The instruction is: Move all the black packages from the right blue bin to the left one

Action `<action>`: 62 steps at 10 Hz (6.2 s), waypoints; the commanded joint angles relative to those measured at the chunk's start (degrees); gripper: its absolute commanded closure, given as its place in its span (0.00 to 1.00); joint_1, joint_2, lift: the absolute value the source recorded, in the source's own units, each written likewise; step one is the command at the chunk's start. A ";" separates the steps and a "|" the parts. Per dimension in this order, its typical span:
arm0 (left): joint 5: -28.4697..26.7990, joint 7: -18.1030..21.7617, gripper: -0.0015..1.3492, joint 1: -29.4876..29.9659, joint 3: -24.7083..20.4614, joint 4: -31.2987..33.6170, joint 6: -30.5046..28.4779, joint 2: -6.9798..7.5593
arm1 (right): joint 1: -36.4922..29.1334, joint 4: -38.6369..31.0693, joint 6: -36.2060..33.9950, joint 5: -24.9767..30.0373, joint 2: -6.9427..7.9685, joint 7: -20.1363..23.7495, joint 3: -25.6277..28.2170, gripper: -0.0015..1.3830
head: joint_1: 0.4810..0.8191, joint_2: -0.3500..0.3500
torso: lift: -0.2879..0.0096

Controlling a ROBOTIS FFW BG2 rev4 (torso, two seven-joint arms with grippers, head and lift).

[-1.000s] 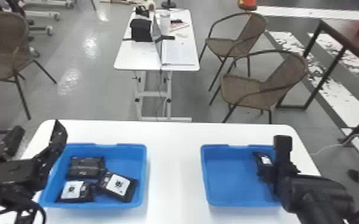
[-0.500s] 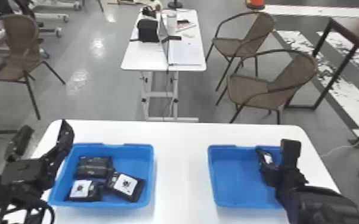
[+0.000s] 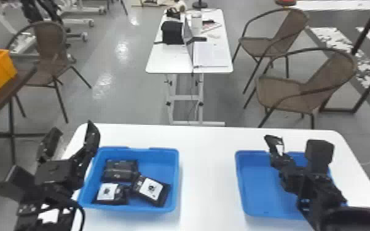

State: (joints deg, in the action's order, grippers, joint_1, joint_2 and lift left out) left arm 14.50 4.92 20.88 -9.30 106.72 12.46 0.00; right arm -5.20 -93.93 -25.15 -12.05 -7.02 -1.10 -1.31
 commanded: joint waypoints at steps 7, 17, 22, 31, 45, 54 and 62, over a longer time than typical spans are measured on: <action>20.31 5.01 0.20 -12.00 3.85 2.09 -31.36 3.78 | 16.28 3.40 3.88 -7.55 -4.67 10.33 -23.65 0.84 | 0.63 0.74 | 0.97; 14.68 9.05 0.20 -18.06 3.42 -0.28 -42.00 1.93 | 32.10 13.16 9.68 -18.98 -5.11 12.09 -44.13 0.84 | 0.61 0.90 | 0.97; 11.43 9.05 0.90 -18.24 6.32 -1.43 -37.60 3.16 | 33.24 13.95 10.30 -19.95 -4.94 12.53 -46.15 0.84 | 0.62 0.90 | 0.97; -8.52 6.59 0.90 -8.13 2.18 -2.48 -22.31 -0.15 | 8.72 1.56 13.46 -1.05 2.45 18.33 -9.24 0.12 | 0.62 0.82 | 0.97; -4.39 5.80 0.16 1.97 1.39 1.91 -10.62 -0.15 | -9.30 -10.57 17.59 4.14 1.48 15.16 1.49 0.12 | 0.63 0.60 | 0.97; -18.71 1.93 0.16 18.50 0.60 13.25 -12.38 -0.15 | -32.94 -26.04 13.90 10.29 6.49 15.08 5.97 0.12 | 0.63 0.64 | 0.97; -17.75 1.76 0.16 18.06 1.04 13.25 -12.99 -0.15 | -32.42 -25.34 13.99 10.03 6.58 15.96 5.97 0.12 | 0.63 0.64 | 0.97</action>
State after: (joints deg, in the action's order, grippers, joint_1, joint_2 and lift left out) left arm -3.30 6.68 38.93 -8.30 119.97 -0.52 0.09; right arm -37.61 -119.29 -11.16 -2.01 -0.45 14.85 4.64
